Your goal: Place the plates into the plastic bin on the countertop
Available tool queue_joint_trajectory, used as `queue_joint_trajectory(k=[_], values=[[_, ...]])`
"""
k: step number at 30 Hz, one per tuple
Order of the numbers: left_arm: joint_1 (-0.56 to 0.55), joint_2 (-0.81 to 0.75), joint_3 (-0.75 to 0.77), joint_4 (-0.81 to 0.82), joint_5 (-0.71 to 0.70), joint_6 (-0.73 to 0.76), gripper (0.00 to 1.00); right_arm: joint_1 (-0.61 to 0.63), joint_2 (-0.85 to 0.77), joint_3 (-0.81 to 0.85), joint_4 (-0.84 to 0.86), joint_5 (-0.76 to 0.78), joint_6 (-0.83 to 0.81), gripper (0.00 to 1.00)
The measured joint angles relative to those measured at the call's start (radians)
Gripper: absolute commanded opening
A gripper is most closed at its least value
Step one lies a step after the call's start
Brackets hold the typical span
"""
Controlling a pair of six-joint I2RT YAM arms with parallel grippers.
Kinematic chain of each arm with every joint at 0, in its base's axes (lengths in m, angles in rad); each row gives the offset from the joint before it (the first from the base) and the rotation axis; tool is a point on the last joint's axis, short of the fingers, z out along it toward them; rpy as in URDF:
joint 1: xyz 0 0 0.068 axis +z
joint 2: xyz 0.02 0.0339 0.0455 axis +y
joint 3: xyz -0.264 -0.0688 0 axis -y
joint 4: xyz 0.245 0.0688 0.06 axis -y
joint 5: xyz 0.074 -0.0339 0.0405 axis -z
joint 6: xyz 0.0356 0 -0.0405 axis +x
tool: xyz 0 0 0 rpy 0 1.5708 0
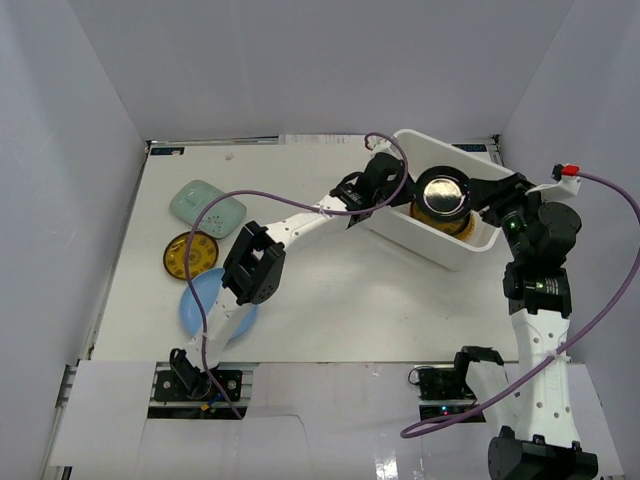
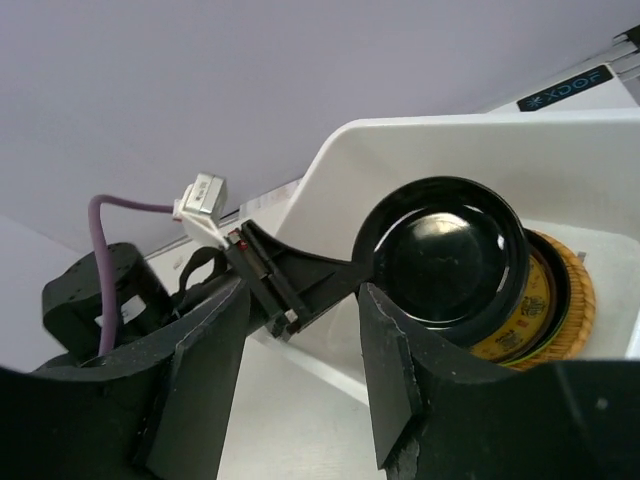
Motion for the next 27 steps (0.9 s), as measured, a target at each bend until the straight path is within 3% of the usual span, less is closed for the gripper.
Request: queue_joint_trajectory(k=[3,4,8,13,15,20,25,27], values=[[0.003,0.000,0.009,-0.015,0.004,-0.002,0.61,0.001,-0.023,0.000,-0.008,-0.047,0.002,0.54],[0.003,0.000,0.016,-0.014,0.006,-0.004,0.73,0.002,-0.029,0.000,-0.011,-0.064,0.003,0.54],[0.008,-0.007,0.050,-0.012,0.019,0.034,0.92,0.028,-0.034,0.000,-0.013,-0.135,0.003,0.55],[0.024,-0.098,0.067,-0.067,0.046,0.140,0.95,0.148,-0.035,-0.017,-0.012,-0.177,0.002,0.55],[0.034,-0.204,-0.006,-0.067,0.035,0.197,0.95,0.254,-0.018,-0.026,-0.011,-0.159,0.000,0.56],[0.151,-0.703,-0.430,-0.053,-0.031,0.277,0.94,0.652,0.117,-0.027,0.030,-0.047,-0.029,0.57],[0.498,-1.197,-0.892,-0.046,-0.084,0.237,0.92,0.974,0.421,-0.016,0.127,0.091,-0.048,0.63],[0.558,-1.378,-1.073,-0.104,-0.157,0.223,0.91,1.063,0.562,0.007,0.142,0.135,-0.054,0.70]])
